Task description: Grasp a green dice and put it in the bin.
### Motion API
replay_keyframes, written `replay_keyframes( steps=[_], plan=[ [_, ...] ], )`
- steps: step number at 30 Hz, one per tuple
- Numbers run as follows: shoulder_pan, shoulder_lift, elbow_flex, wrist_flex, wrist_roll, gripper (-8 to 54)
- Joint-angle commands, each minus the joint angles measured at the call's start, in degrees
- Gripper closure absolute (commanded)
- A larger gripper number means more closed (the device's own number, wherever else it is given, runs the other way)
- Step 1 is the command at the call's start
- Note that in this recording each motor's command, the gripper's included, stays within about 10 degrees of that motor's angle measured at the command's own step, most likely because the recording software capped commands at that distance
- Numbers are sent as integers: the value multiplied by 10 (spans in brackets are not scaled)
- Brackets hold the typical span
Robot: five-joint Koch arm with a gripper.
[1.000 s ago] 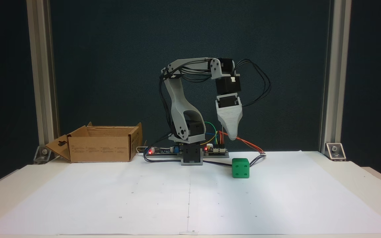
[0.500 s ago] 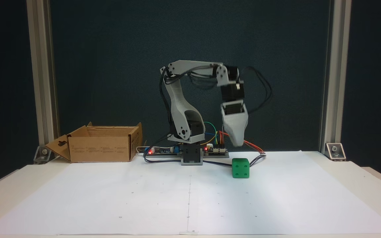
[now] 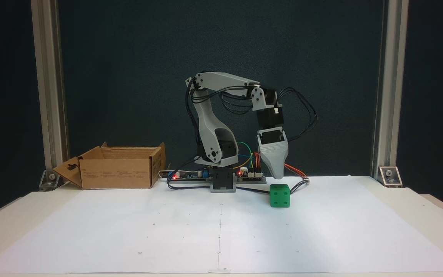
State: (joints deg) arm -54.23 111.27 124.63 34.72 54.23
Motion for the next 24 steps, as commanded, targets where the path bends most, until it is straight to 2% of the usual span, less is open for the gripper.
replay_keyframes(
  steps=[1, 24],
  plan=[
    [-7, -6, -14, -13, 49, 26],
    [-15, -127, -13, -65, 61, 27]
  ],
)
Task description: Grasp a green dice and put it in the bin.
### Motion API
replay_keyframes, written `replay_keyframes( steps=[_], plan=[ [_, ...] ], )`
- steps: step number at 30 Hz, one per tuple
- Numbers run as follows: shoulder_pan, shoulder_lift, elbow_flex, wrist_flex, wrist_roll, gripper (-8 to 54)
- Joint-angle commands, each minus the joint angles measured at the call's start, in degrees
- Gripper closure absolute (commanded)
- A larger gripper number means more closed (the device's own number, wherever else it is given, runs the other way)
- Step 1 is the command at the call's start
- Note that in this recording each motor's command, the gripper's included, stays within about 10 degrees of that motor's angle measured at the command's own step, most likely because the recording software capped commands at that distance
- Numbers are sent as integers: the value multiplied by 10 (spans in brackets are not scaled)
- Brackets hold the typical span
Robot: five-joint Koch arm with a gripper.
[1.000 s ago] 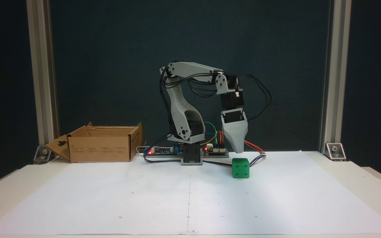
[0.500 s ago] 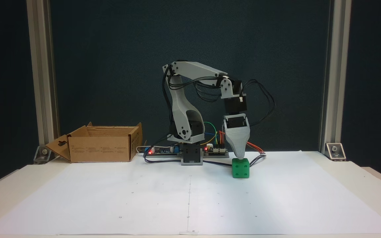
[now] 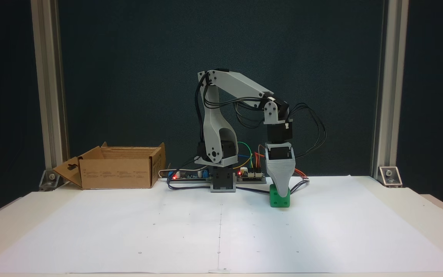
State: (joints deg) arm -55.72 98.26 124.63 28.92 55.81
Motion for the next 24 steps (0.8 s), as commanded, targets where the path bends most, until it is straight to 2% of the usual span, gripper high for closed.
replay_keyframes(
  steps=[1, 24],
  plan=[
    [0, 2, -13, -7, 45, 28],
    [16, -18, -4, -16, 44, 33]
  ],
)
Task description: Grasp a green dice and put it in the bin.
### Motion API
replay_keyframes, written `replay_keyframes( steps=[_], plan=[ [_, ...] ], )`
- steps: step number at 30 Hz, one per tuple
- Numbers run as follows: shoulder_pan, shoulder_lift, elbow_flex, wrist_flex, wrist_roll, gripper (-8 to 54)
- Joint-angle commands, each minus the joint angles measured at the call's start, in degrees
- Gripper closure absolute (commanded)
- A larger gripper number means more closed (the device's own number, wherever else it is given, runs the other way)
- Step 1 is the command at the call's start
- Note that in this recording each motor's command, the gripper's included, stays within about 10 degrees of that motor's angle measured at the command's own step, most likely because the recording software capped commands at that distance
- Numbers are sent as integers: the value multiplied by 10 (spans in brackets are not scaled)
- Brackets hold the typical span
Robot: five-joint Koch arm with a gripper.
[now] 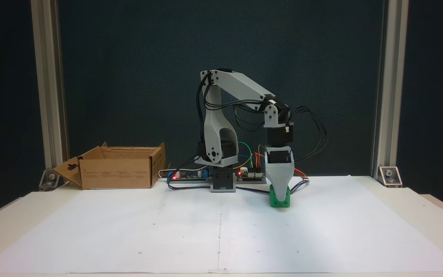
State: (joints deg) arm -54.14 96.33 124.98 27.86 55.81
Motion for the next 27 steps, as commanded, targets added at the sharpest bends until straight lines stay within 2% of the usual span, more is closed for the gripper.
replay_keyframes(
  steps=[1, 14, 19, 22, 27],
  plan=[
    [0, 1, -7, -5, 44, 33],
    [1, -11, -4, -5, 44, 52],
    [1, -11, -1, -5, 44, 86],
    [1, -11, 0, -5, 44, 127],
    [4, -11, 4, -5, 46, 236]
  ],
)
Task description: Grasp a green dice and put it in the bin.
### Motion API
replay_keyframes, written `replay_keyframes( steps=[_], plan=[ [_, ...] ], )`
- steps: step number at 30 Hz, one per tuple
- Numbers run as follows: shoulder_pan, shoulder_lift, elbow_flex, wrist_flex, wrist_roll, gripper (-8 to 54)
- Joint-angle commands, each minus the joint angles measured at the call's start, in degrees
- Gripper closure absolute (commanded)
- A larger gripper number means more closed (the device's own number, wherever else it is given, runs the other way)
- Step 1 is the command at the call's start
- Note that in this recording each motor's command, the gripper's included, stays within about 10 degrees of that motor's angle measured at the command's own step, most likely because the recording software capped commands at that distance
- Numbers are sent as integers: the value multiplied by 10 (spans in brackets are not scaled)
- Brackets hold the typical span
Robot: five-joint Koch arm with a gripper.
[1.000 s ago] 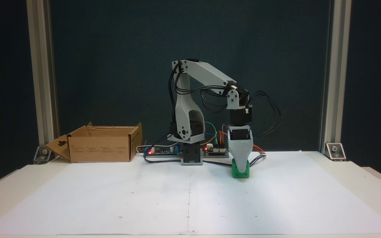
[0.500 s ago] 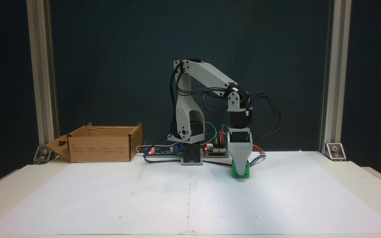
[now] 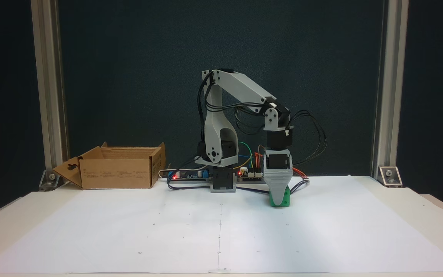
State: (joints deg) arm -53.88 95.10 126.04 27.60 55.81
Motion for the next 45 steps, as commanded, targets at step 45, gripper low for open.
replay_keyframes(
  steps=[45],
  plan=[
    [778, 47, -570, 284, -324, 335]
  ],
)
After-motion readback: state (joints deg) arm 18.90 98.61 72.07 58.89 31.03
